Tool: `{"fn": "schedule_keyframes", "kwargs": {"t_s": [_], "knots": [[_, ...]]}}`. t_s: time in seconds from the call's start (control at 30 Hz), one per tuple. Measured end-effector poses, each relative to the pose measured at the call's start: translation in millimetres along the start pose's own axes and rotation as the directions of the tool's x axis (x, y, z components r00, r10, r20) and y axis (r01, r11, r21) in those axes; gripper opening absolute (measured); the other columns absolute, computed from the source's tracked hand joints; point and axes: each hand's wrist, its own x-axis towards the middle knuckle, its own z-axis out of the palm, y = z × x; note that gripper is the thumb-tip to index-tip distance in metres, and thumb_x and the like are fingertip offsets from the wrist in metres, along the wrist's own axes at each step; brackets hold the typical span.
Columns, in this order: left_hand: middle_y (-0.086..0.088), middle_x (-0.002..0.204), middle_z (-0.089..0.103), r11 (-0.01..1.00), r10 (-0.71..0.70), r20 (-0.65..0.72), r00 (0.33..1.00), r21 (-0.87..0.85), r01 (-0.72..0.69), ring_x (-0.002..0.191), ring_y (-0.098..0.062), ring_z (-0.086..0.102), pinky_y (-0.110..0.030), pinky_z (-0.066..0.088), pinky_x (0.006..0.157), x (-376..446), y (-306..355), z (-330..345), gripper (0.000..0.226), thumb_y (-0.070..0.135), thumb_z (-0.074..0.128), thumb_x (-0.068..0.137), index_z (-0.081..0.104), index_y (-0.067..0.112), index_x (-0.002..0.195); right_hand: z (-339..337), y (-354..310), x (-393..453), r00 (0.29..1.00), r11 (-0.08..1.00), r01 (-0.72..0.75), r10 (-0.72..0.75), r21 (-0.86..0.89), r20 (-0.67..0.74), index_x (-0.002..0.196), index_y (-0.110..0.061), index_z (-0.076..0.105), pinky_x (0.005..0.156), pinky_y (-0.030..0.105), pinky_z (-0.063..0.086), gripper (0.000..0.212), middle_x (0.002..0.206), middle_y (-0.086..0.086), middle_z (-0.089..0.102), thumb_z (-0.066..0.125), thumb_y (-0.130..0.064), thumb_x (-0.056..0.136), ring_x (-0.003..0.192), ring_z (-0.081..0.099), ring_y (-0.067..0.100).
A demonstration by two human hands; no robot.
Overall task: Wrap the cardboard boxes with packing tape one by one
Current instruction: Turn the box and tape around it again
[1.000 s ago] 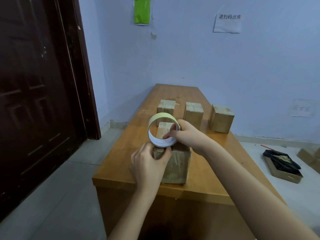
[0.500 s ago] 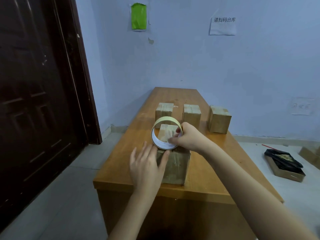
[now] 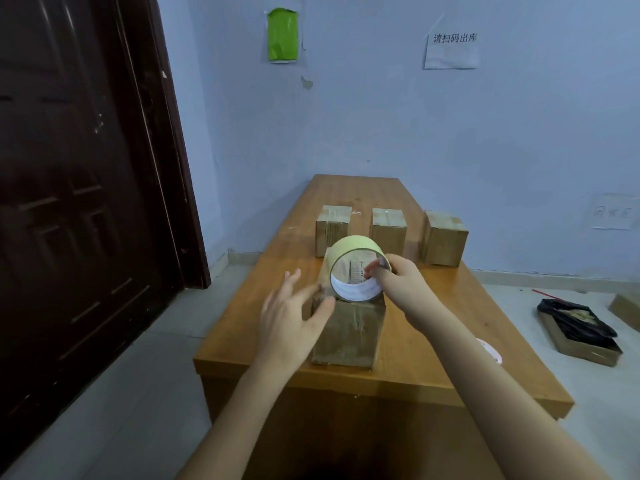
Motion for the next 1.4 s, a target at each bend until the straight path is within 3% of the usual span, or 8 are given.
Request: {"fn": "schedule_keyframes", "kwargs": {"t_s": [0.2,0.37,0.53,0.8,1.03,1.2,1.3,1.4], "knots": [[0.001,0.155,0.020,0.983,0.128,0.031,0.991,0.125,-0.131,0.141,-0.012,0.019,-0.024,0.012,0.110,-10.5,17.0,21.2,0.071,0.056,0.039,0.089,0.024,0.018,0.147,0.6,-3.6,3.0,1.000,0.997,-0.019,0.018,-0.077,-0.009,0.081,-0.019,0.050,0.058,0.023,0.036,0.018,0.076,-0.003,0.056,0.043,-0.018,0.097,0.071,0.050,0.010],[-0.013,0.141,0.045,0.928,0.183,0.020,0.983,0.326,-0.179,0.132,-0.022,0.041,-0.029,0.023,0.106,-17.3,14.1,22.9,0.068,0.053,0.053,0.087,0.046,0.005,0.135,2.1,-0.9,-2.4,0.995,0.936,0.091,-0.073,-0.339,0.067,0.099,-0.020,0.047,0.065,0.023,0.048,0.031,0.093,-0.005,0.055,0.070,-0.031,0.083,0.085,0.054,0.012],[-0.014,0.122,0.062,0.893,0.270,0.036,0.962,0.365,-0.264,0.118,-0.024,0.056,-0.032,0.036,0.102,-11.9,8.4,17.6,0.053,0.039,0.069,0.080,0.062,0.003,0.118,-1.3,-13.9,6.0,0.996,0.837,0.078,-0.047,-0.542,0.070,0.098,-0.015,0.043,0.060,0.025,0.044,0.018,0.090,0.002,0.054,0.058,-0.019,0.090,0.079,0.054,0.017],[0.001,0.147,0.038,0.911,0.284,0.042,0.958,0.299,-0.283,0.138,-0.013,0.027,-0.026,0.009,0.109,-10.0,9.9,14.9,0.065,0.053,0.050,0.087,0.040,0.018,0.140,-30.2,-1.9,7.7,0.995,0.994,-0.093,0.095,-0.059,0.025,0.088,-0.011,0.047,0.058,0.029,0.046,0.013,0.088,0.011,0.066,0.051,0.001,0.089,0.088,0.062,0.026],[0.008,0.139,0.046,1.000,0.021,0.030,0.999,-0.007,-0.021,0.129,-0.013,0.039,-0.029,0.030,0.102,4.3,20.8,6.7,0.066,0.054,0.050,0.086,0.030,0.030,0.144,-20.8,9.0,0.1,1.000,0.966,0.012,-0.017,-0.258,-0.014,0.092,-0.011,0.055,0.063,0.026,0.047,0.004,0.080,0.002,0.056,0.055,-0.016,0.092,0.074,0.054,0.014],[0.002,0.145,0.040,0.947,0.222,-0.008,0.975,0.238,-0.214,0.134,-0.012,0.033,-0.022,0.015,0.106,-2.9,37.0,17.4,0.068,0.055,0.047,0.086,0.034,0.017,0.141,-21.2,14.4,2.9,0.998,0.967,-0.056,0.051,-0.250,-0.029,0.098,-0.006,0.049,0.059,0.026,0.045,0.007,0.080,0.006,0.049,0.046,-0.012,0.095,0.070,0.048,0.015],[-0.006,0.144,0.043,0.906,0.284,0.060,0.957,0.311,-0.288,0.134,-0.017,0.038,-0.025,0.018,0.110,-11.3,37.2,24.2,0.068,0.052,0.048,0.087,0.040,0.009,0.139,-30.0,13.4,6.5,0.997,0.977,-0.079,0.080,-0.199,-0.002,0.098,-0.006,0.046,0.062,0.032,0.054,0.004,0.087,0.010,0.051,0.044,-0.007,0.095,0.077,0.053,0.018],[-0.011,0.131,0.055,0.861,0.311,0.069,0.948,0.403,-0.312,0.123,-0.022,0.051,-0.034,0.034,0.105,-13.1,37.2,24.8,0.064,0.047,0.062,0.081,0.056,0.004,0.126,-39.3,10.6,7.4,0.989,0.988,-0.113,0.122,-0.105,0.083,0.094,-0.013,0.044,0.049,0.017,0.051,0.011,0.094,0.011,0.055,0.044,-0.002,0.094,0.083,0.060,0.016]]}}
